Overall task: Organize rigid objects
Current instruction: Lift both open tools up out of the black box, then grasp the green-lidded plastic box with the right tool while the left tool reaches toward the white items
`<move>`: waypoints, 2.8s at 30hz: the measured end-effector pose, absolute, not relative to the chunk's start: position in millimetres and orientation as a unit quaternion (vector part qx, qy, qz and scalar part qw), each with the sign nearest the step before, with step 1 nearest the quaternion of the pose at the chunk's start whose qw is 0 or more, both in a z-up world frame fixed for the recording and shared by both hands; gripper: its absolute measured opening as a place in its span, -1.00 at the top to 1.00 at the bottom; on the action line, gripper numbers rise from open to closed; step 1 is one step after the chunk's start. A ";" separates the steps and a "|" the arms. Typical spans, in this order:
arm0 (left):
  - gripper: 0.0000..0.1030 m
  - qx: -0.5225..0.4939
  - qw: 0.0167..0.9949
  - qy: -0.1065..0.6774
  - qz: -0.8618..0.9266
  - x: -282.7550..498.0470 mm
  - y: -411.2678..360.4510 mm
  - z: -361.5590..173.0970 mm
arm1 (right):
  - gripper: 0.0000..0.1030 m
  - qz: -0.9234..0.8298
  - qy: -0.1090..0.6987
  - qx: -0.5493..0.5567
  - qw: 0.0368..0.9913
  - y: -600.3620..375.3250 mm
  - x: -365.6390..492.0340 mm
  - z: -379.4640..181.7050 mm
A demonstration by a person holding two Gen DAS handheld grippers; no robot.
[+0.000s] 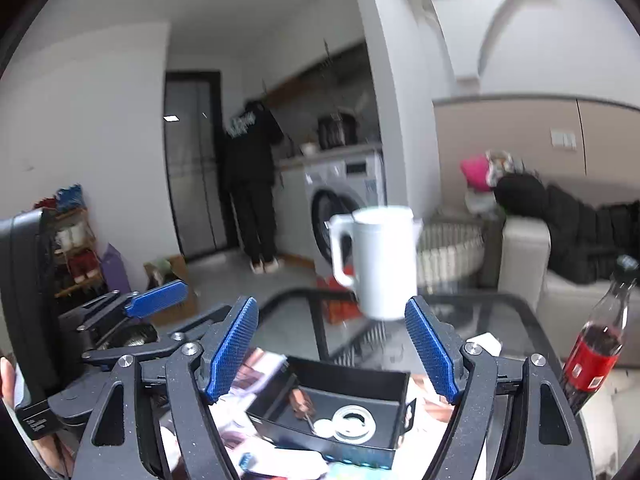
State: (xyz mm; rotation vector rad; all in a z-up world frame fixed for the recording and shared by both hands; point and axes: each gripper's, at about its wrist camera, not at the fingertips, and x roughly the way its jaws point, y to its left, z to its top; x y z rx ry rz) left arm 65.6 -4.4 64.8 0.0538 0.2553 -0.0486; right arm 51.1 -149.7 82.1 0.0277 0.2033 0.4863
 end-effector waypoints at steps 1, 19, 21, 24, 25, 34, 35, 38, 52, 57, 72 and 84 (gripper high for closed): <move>-0.48 0.032 0.993 0.113 -0.024 55.6 -4.3 66.9 | -0.62 0.245 0.087 0.010 0.966 -151.0 41.9 85.2; -0.48 0.037 0.996 0.064 -0.042 -31.2 8.3 56.4 | -0.76 0.240 0.017 0.018 0.971 -205.0 -51.8 75.4; -0.48 0.034 0.995 0.080 -0.050 -24.4 8.7 53.8 | -0.76 0.242 0.023 0.012 0.970 -204.9 -46.1 73.9; -0.48 0.047 0.990 0.128 -0.047 -6.3 1.1 45.3 | -0.76 0.241 0.057 -0.007 0.969 -194.6 -27.1 68.2; -0.48 0.048 0.987 0.148 -0.052 0.8 -0.1 41.4 | -0.76 0.244 0.078 -0.014 0.967 -190.9 -20.6 63.8; -0.47 0.083 0.931 0.340 -0.102 67.5 -19.3 -6.9 | -0.72 0.237 0.280 -0.032 0.930 -182.3 62.8 13.8; -0.47 0.084 0.925 0.353 -0.110 71.2 -19.5 -11.4 | -0.67 0.237 0.298 -0.027 0.924 -183.5 70.8 7.6; -0.46 0.096 0.912 0.379 -0.125 79.6 -24.3 -25.6 | -0.57 0.246 0.351 -0.006 0.904 -186.6 92.5 -11.3; -0.45 0.136 0.874 0.438 -0.159 107.3 -39.4 -62.2 | -0.49 0.278 0.437 -0.025 0.855 -168.0 126.9 -66.4; -0.45 0.147 0.864 0.454 -0.162 116.5 -45.5 -73.2 | -0.49 0.278 0.447 -0.031 0.850 -162.6 138.1 -81.1; 0.28 0.158 0.845 0.471 -0.196 103.4 -58.1 -73.1 | -0.49 0.331 0.502 -0.056 0.797 -145.3 122.2 -87.4; -0.07 0.159 0.843 0.468 -0.214 106.7 -38.8 -69.1 | -0.49 0.364 0.486 -0.098 0.789 -120.5 109.9 -89.5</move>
